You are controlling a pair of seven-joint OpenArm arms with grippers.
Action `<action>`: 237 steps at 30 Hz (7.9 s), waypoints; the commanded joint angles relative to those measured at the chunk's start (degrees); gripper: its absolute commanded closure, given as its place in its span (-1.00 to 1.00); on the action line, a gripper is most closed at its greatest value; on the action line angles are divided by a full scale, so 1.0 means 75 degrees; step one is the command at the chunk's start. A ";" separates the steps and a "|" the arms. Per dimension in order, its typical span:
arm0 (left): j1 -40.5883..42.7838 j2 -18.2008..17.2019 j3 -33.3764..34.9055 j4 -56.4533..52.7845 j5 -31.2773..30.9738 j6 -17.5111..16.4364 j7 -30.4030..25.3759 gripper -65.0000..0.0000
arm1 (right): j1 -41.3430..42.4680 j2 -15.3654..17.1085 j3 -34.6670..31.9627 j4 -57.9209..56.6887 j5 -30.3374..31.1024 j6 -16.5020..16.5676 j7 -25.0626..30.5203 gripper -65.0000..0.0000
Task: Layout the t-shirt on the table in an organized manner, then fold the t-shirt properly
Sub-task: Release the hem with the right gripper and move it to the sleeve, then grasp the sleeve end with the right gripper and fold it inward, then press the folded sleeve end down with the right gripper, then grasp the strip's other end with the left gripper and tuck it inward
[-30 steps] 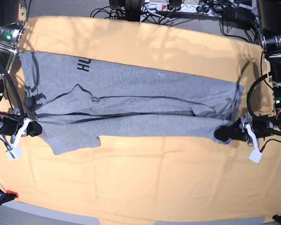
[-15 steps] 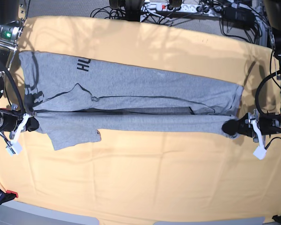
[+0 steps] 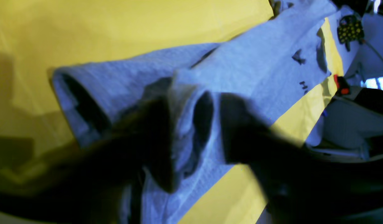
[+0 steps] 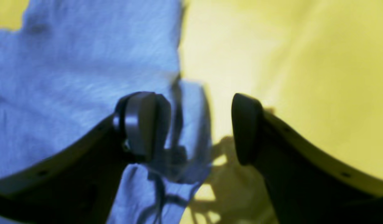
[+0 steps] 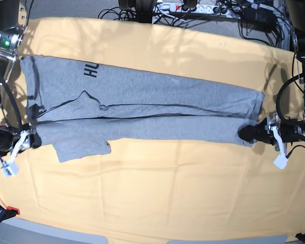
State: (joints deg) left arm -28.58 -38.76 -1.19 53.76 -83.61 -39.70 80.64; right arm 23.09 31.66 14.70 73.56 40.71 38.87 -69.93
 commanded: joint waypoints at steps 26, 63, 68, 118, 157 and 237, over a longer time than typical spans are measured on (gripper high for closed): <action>-0.0210 -0.0119 -0.0070 0.0096 -0.0185 -0.0040 -0.0085 -0.38 | 0.0560 -0.1329 0.0061 -0.2789 -0.0592 -0.1049 0.2815 -0.21; -0.0216 -0.0122 -0.0070 0.0096 -0.0185 -0.0040 -0.0085 -0.38 | -0.2157 -0.1679 0.0061 0.3797 0.3328 0.0150 -0.1342 1.00; -0.0216 -0.0125 -0.0070 0.0096 -0.0185 -0.0040 -0.0085 -0.38 | -0.3535 -0.1673 0.0230 0.5584 0.3381 0.0150 -0.1342 1.00; 0.0443 -0.1303 -0.4567 0.0096 -0.0185 0.0096 -0.0085 -0.38 | -0.5284 -0.0711 0.1288 0.6694 0.1708 0.0150 0.0991 1.00; 0.0530 0.0344 -0.1600 0.1716 0.1049 -0.0040 -0.0085 -0.39 | -0.4855 -0.1871 0.0723 0.3955 0.0965 0.0150 0.0953 1.00; 0.2136 -0.1163 -0.1600 0.1734 -0.0185 -0.0040 -0.0085 1.00 | -0.4829 -0.1868 0.0726 0.3955 0.0956 0.0150 0.0982 1.00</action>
State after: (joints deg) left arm -11.44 -45.89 -12.71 65.93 -83.66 -39.72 80.60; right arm -13.74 16.82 19.90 102.30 46.89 39.70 -63.46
